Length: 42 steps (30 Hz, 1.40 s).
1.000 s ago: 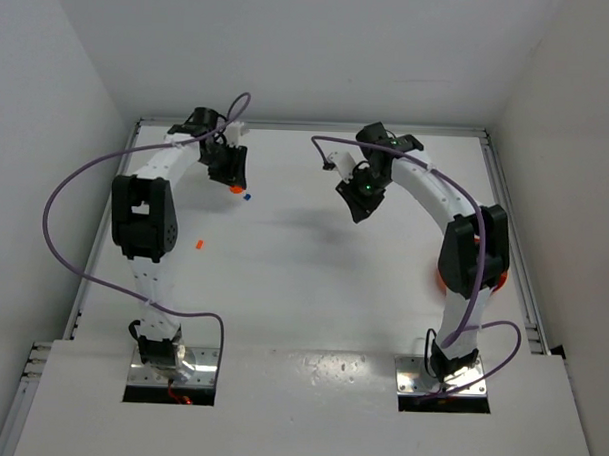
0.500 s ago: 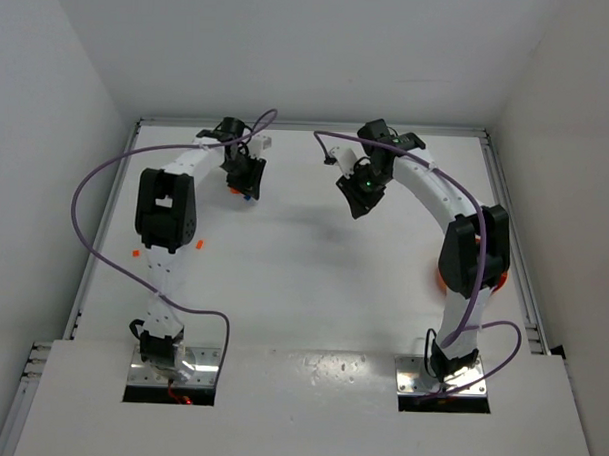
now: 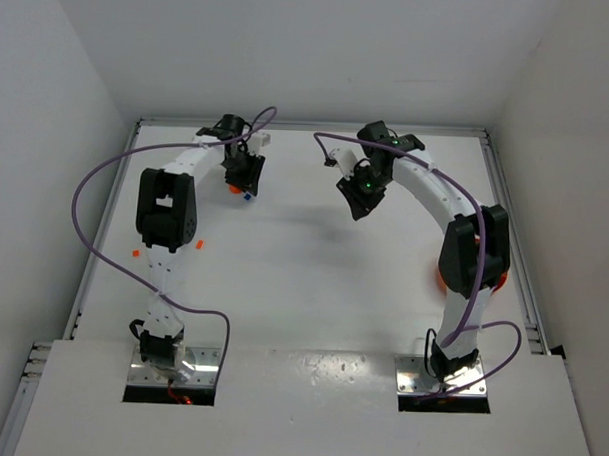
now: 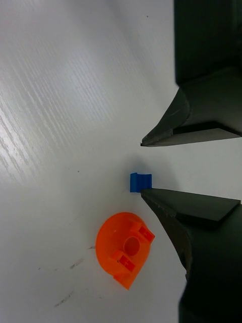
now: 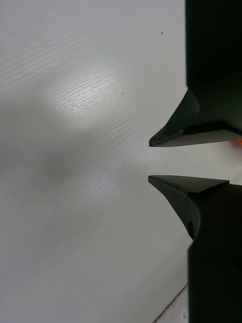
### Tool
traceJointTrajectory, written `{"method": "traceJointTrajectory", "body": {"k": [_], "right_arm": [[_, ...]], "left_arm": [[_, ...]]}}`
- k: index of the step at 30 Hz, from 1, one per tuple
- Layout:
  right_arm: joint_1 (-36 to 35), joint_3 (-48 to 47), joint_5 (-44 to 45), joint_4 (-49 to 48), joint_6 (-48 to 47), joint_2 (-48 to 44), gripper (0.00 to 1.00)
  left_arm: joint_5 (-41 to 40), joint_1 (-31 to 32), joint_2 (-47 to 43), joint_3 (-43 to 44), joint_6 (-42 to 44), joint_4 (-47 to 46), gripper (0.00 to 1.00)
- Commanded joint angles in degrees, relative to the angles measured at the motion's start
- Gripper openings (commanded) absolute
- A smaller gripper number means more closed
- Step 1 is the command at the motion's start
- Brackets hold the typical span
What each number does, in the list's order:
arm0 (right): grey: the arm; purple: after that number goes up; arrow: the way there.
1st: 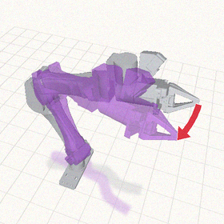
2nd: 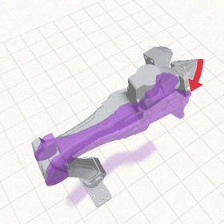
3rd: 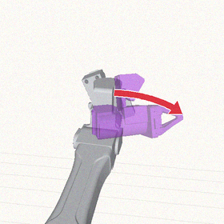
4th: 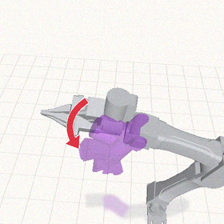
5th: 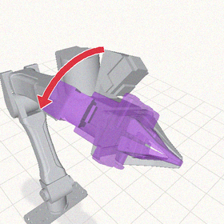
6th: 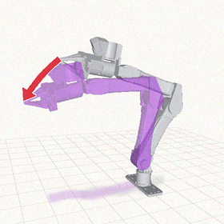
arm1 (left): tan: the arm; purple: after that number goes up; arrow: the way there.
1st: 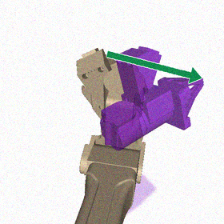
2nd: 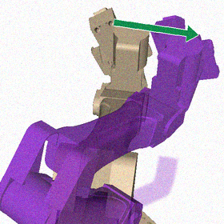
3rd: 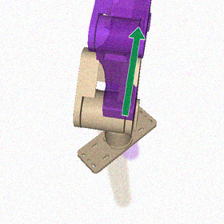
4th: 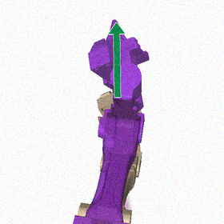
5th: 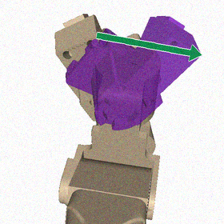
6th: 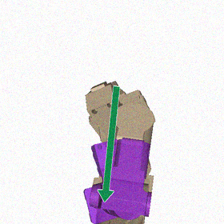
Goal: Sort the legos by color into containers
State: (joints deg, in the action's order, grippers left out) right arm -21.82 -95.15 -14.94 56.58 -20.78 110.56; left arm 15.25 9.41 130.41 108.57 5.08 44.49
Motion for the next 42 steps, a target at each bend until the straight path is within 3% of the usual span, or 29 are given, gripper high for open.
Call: {"method": "traceJointTrajectory", "body": {"k": [1,27,33,42], "right_arm": [[0.3,-0.4,0.3,-1.0,0.7,-2.4,0.29],[0.3,-0.4,0.9,-1.0,0.7,-2.4,0.29],[0.3,-0.4,0.9,-1.0,0.7,-2.4,0.29],[0.3,-0.9,0.9,-1.0,0.7,-1.8,0.29]], "left_arm": [[-0.8,0.5,0.3,0.3,-0.2,-0.3,0.45],[-3.7,0.5,3.1,-2.9,1.0,-2.0,0.45],[-4.3,0.5,4.2,-2.9,1.0,-2.5,0.42],[-4.9,1.0,5.3,-4.1,2.7,-2.5,0.31]]}}
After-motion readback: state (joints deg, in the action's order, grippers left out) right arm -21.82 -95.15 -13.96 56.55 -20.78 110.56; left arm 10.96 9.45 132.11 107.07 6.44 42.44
